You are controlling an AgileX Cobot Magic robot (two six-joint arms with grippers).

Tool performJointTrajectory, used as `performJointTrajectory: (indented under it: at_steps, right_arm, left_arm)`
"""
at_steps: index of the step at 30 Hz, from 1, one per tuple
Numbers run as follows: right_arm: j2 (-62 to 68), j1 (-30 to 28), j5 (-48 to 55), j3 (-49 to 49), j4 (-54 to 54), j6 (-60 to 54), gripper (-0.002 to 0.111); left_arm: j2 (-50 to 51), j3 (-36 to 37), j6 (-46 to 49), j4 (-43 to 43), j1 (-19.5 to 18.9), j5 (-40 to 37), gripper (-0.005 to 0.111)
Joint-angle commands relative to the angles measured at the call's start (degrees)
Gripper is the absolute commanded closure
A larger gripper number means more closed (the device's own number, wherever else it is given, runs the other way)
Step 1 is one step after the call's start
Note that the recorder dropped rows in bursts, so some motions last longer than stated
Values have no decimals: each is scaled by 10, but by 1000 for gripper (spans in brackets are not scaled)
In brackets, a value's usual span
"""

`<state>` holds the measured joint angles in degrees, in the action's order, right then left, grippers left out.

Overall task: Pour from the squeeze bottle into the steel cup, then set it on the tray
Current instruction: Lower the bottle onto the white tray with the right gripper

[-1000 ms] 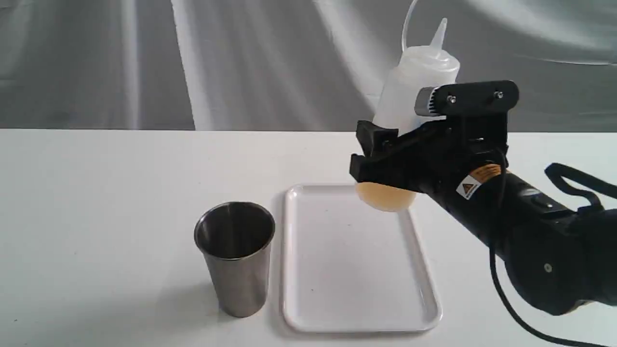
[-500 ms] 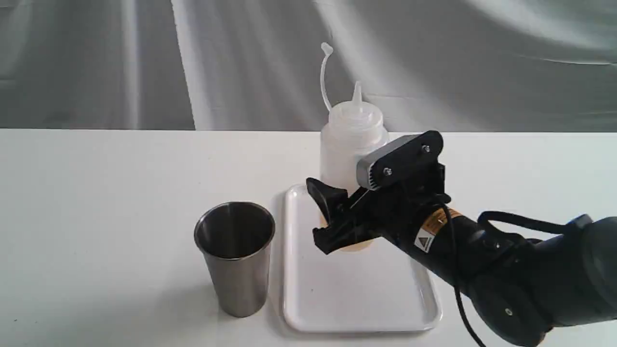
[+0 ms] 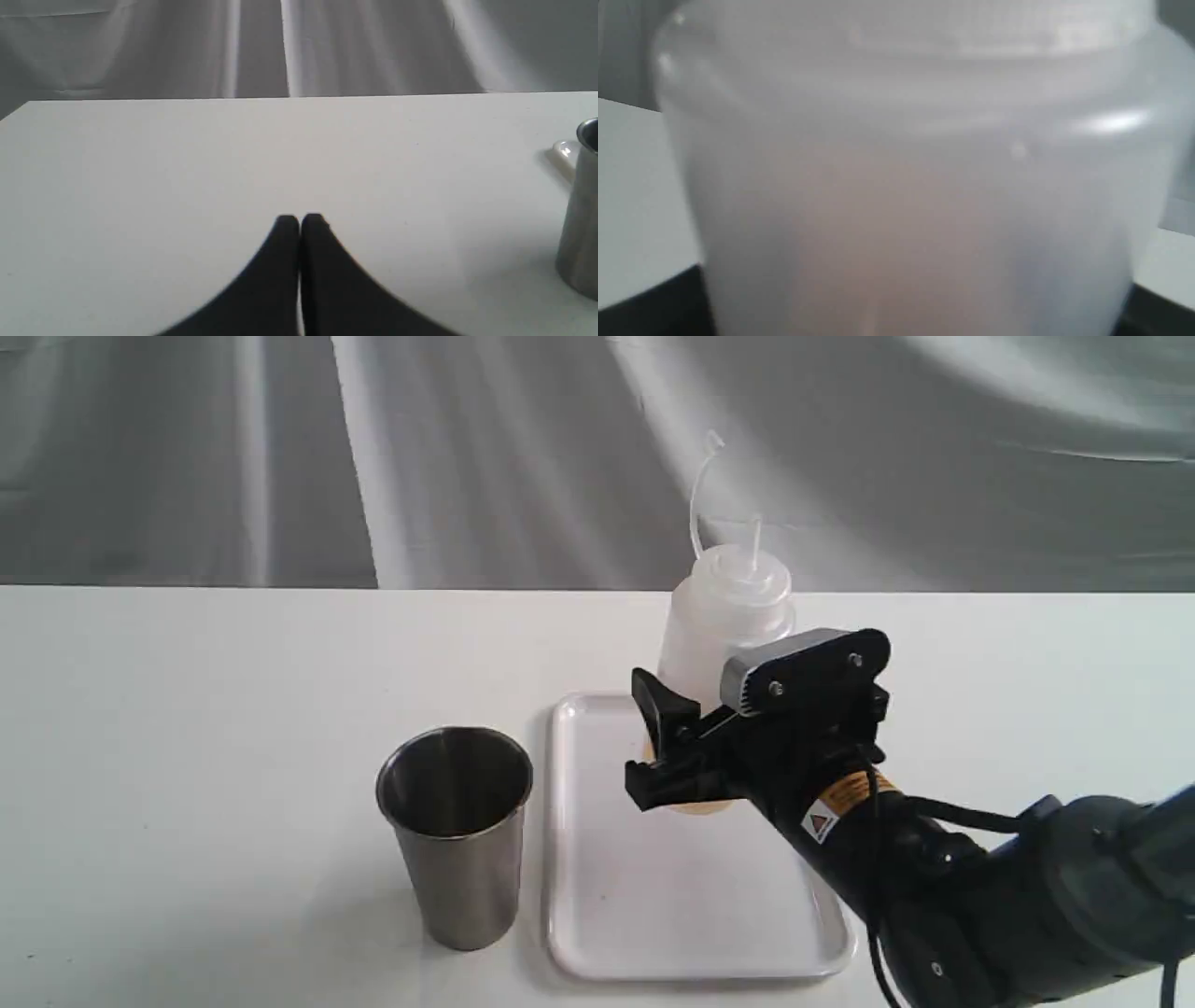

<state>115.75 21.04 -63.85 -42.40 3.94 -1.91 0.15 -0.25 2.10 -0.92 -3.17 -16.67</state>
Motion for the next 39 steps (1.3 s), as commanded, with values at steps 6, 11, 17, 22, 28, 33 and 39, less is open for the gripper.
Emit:
performJointTrajectory:
  at_steps: [6, 11, 17, 22, 28, 33, 39]
  right_arm:
    - [47, -4, -60, -4, -36, -26, 108]
    - [67, -4, -61, -15, -51, -26, 108]
    - [86, -4, -52, -56, -78, -26, 108]
    - [100, -4, -41, -71, -75, -26, 108]
    - [115, -4, -41, -71, -71, -26, 108]
    - [126, -4, -49, -71, -71, -26, 108]
    - [126, -4, -43, -71, -71, -24, 108]
  left_arm:
    - [-1, 3, 0, 0, 5, 4, 107]
    - [-1, 3, 0, 0, 5, 4, 107]
    - [-1, 3, -1, 0, 5, 4, 107]
    - [-1, 3, -1, 0, 5, 4, 107]
    - [-1, 3, 0, 0, 5, 4, 107]
    - [-1, 3, 0, 0, 5, 4, 107]
    - [-1, 3, -1, 0, 5, 4, 107]
